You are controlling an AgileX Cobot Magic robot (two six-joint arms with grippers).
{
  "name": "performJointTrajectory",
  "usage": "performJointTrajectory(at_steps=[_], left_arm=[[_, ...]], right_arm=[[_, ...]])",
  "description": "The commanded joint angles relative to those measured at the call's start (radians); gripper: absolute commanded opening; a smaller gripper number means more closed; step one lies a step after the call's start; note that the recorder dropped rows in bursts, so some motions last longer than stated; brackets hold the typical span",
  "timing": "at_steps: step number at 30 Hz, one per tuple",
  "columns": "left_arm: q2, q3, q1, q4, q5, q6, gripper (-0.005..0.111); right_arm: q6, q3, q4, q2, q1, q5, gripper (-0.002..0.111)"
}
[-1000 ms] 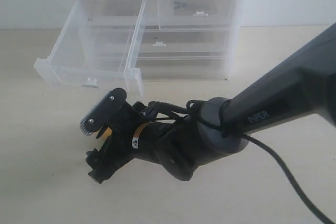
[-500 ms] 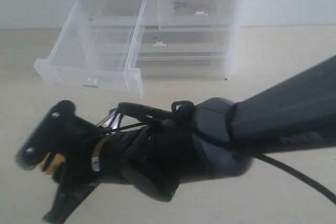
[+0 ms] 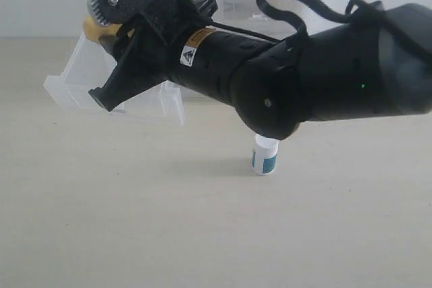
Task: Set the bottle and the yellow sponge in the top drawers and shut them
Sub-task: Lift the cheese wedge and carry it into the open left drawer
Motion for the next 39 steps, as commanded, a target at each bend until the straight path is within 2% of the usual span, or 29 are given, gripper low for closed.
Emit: performJointTrajectory(at_steps=[1, 3, 6, 9, 12, 14, 16, 19, 20, 25, 39], left_arm=[[0.004, 0.003, -0.002, -0.007, -0.004, -0.009, 0.004], [0.004, 0.003, -0.002, -0.007, -0.004, -0.009, 0.004], [0.004, 0.003, -0.002, -0.007, -0.004, -0.009, 0.004], [0.004, 0.003, -0.002, -0.007, -0.004, -0.009, 0.004], [0.004, 0.003, -0.002, -0.007, -0.004, -0.009, 0.004], [0.004, 0.003, -0.002, -0.007, -0.004, -0.009, 0.004], [0.004, 0.003, -0.002, -0.007, -0.004, -0.009, 0.004], [0.004, 0.003, -0.002, -0.007, -0.004, -0.009, 0.004], [0.004, 0.003, -0.002, -0.007, -0.004, -0.009, 0.004], [0.004, 0.003, -0.002, -0.007, -0.004, -0.009, 0.004], [0.004, 0.003, -0.002, -0.007, -0.004, -0.009, 0.004]], right_arm=[[-0.1, -0.038, 0.154, 0.046, -0.004, -0.041, 0.021], [-0.163, -0.052, 0.188, 0.059, -0.004, -0.027, 0.039], [-0.152, -0.06, 0.188, 0.061, -0.003, 0.015, 0.063], [-0.144, -0.06, 0.188, 0.043, -0.003, 0.068, 0.075], [-0.143, -0.06, 0.188, 0.002, -0.003, 0.134, 0.077], [-0.136, -0.06, 0.188, -0.039, 0.002, 0.224, 0.073], [-0.143, -0.06, 0.175, -0.08, 0.029, 0.312, 0.059], [-0.143, -0.06, 0.149, -0.118, 0.096, 0.455, 0.019], [-0.143, -0.06, 0.149, -0.118, 0.124, 0.484, 0.002], [-0.187, -0.056, 0.13, -0.038, 0.175, 0.461, 0.004], [-0.19, -0.058, 0.132, 0.023, 0.006, 0.36, 0.004]])
